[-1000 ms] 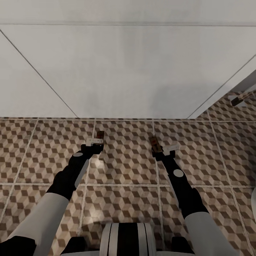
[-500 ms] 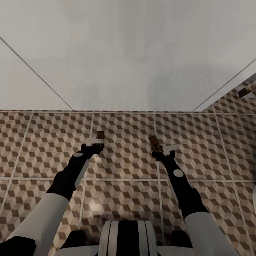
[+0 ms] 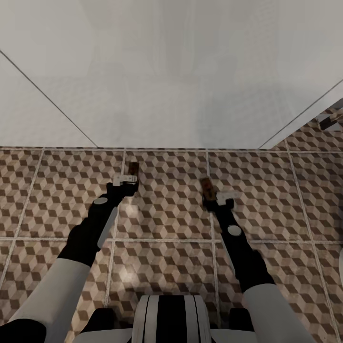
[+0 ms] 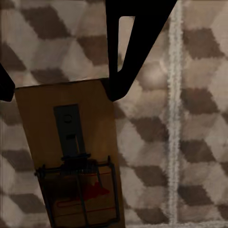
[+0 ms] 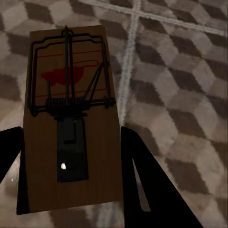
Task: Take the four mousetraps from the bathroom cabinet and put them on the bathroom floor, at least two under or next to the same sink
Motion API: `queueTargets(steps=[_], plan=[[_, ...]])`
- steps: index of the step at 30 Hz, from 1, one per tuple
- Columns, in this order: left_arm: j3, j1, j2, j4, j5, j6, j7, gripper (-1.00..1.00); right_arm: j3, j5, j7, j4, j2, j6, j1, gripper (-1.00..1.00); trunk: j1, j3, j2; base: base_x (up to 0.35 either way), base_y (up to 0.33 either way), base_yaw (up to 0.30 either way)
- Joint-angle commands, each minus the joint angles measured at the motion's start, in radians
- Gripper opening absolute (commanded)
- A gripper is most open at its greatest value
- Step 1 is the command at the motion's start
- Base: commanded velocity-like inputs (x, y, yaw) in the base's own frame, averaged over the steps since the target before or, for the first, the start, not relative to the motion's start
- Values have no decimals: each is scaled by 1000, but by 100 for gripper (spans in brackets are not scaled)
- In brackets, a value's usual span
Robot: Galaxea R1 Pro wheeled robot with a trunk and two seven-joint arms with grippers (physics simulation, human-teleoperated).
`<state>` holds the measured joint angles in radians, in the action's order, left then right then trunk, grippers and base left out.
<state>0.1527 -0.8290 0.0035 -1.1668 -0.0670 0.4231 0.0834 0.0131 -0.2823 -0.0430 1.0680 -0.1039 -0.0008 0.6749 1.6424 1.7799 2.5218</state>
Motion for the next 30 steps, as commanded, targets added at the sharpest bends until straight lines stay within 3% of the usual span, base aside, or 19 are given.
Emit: queueTargets(steps=[1, 5, 8, 15, 19, 22, 26, 30], plan=[[2, 0, 0, -19, -7, 5, 9, -100, 12, -24, -38, 11, -4, 12, 0, -100, 0, 0, 0, 0, 0, 0], [4, 0, 0, -60, -7, 6, 9, -100, 34, -85, -87, 42, -11, 57, 1, -100, 0, 0, 0, 0, 0, 0], [6, 0, 1, -63, -7, 6, 9, -100, 40, -105, -99, 72, -13, 71, 1, -100, 0, 0, 0, 0, 0, 0], [6, 10, 2, -25, -7, 4, 9, -100, 43, -113, -105, 122, -17, 82, 0, -100, 0, 0, 0, 0, 0, 0], [5, 14, 3, -18, -7, 4, 9, -100, 44, -113, -104, 128, -32, 89, 1, -100, 0, 0, 0, 0, 0, 0], [5, 15, 3, -17, -7, 4, 9, -100, 44, -113, -104, 129, -39, 126, 9, -100, 0, 0, 0, 0, 0, 0], [5, 17, 3, -13, -8, 5, 9, -100, 44, -112, -103, 106, -41, 183, 75, -100, 0, 0, 0, 0, 0, 0], [5, 17, 3, -10, -8, 5, 10, -100, 44, -112, -103, 13, -42, 201, 156, -100, 0, 0, 0, 0, 0, 0]])
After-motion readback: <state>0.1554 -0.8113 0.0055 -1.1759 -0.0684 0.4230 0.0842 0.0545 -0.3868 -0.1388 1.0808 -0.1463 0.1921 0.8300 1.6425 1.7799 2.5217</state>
